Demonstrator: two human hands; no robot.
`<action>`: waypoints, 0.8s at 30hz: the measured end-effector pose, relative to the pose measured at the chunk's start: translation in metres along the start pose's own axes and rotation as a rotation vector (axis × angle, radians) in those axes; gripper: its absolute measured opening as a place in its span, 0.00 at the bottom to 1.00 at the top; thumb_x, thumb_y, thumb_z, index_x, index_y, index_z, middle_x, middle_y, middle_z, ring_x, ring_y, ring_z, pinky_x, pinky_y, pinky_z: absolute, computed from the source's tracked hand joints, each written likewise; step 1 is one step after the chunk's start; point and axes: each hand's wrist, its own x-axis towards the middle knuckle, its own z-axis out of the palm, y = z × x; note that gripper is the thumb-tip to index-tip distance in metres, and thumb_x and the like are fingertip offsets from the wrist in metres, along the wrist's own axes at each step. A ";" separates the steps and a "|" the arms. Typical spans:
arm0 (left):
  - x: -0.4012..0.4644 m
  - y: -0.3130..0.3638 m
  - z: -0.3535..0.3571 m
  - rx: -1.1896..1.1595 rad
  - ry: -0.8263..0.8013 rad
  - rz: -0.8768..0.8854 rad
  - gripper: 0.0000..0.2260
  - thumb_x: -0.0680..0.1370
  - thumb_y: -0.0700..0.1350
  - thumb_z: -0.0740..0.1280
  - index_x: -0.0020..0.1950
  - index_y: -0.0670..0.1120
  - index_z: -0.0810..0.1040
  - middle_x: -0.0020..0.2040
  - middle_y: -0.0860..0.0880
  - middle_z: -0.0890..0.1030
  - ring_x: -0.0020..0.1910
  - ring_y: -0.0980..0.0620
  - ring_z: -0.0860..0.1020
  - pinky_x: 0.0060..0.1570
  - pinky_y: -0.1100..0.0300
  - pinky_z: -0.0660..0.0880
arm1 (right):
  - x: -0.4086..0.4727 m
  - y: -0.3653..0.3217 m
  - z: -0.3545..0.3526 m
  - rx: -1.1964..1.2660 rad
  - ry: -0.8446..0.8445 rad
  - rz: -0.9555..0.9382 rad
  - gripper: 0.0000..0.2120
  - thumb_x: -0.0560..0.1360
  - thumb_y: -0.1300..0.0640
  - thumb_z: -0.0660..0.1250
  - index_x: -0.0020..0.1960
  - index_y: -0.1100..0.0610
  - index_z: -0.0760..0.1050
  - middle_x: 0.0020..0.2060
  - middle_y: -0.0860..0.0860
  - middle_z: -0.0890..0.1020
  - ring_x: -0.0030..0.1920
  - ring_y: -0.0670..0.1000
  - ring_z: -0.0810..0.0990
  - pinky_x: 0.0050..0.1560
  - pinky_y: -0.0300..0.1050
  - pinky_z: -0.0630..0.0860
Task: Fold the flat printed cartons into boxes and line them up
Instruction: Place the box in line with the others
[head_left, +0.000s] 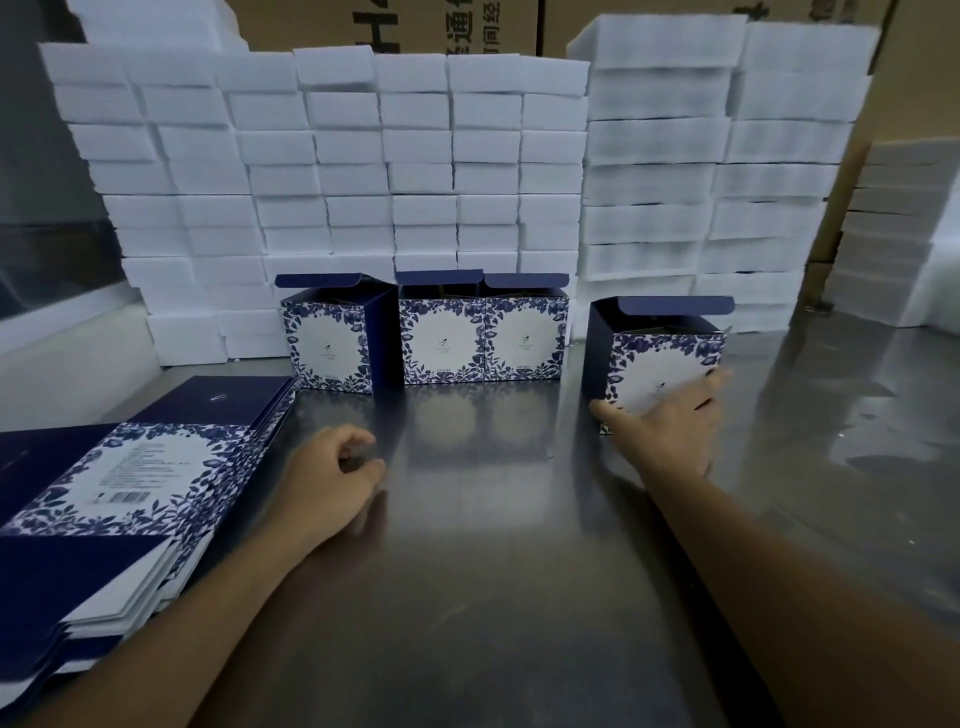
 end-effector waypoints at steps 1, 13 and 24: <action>0.007 -0.001 0.001 0.002 0.016 -0.019 0.11 0.75 0.41 0.72 0.57 0.47 0.79 0.54 0.50 0.79 0.53 0.52 0.76 0.55 0.58 0.70 | 0.005 0.000 0.004 -0.007 0.002 -0.002 0.69 0.62 0.39 0.81 0.81 0.60 0.35 0.77 0.65 0.58 0.77 0.64 0.59 0.74 0.62 0.61; 0.071 -0.018 0.015 0.021 -0.009 -0.195 0.36 0.76 0.51 0.70 0.79 0.59 0.55 0.78 0.50 0.63 0.75 0.42 0.62 0.72 0.42 0.61 | 0.046 -0.008 0.055 -0.071 -0.053 -0.055 0.69 0.62 0.33 0.78 0.80 0.60 0.36 0.77 0.63 0.58 0.75 0.66 0.63 0.71 0.62 0.64; 0.101 -0.026 0.032 0.342 -0.093 -0.084 0.36 0.75 0.58 0.67 0.78 0.62 0.53 0.78 0.60 0.57 0.77 0.45 0.57 0.75 0.44 0.49 | 0.060 -0.010 0.082 -0.370 -0.268 -0.166 0.51 0.74 0.32 0.64 0.81 0.49 0.36 0.81 0.62 0.46 0.79 0.64 0.56 0.75 0.60 0.56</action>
